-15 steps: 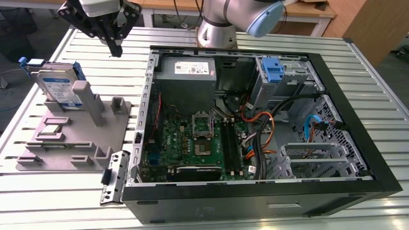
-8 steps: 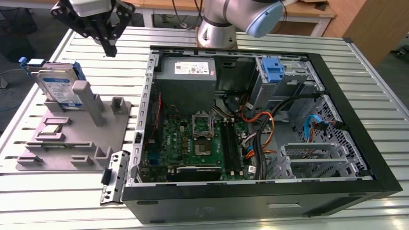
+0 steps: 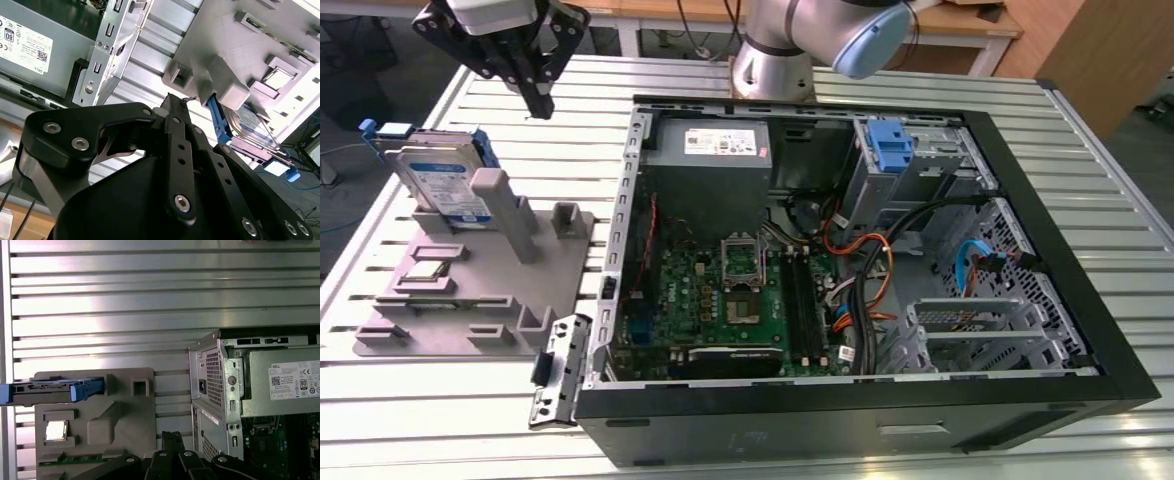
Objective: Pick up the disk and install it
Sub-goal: 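Reach for the disk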
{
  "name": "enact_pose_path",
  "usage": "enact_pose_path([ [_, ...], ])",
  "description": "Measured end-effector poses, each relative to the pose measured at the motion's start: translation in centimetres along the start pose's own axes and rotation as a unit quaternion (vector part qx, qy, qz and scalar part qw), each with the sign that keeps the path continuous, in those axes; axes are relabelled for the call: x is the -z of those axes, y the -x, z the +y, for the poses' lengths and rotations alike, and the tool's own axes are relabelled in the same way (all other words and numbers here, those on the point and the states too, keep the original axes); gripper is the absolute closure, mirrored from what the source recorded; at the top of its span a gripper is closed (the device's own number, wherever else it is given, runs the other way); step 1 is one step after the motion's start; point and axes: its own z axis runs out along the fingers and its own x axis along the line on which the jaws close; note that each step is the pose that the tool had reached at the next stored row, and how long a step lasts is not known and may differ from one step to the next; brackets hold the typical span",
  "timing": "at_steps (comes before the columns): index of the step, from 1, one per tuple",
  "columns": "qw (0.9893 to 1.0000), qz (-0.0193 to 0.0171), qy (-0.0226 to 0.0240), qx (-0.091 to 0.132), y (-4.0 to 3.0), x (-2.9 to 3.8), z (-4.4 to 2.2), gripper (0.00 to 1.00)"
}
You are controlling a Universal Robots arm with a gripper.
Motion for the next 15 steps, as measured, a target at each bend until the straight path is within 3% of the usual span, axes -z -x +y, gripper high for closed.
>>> enact_pose_path([
  [3, 1.0000, 0.0006, 0.0000, 0.000, -0.01, -0.01, 0.00, 0.90],
  [4, 1.0000, 0.0033, -0.0002, 0.000, -0.01, -0.05, 0.00, 0.90],
  [7, 0.9998, 0.0180, -0.0014, -0.001, -0.02, -0.18, -0.01, 0.90],
  [8, 0.9998, 0.0205, -0.0015, -0.001, -0.03, -0.20, -0.01, 0.90],
  [15, 0.9998, 0.0218, -0.0016, -0.001, -0.02, -0.20, -0.01, 0.90],
])
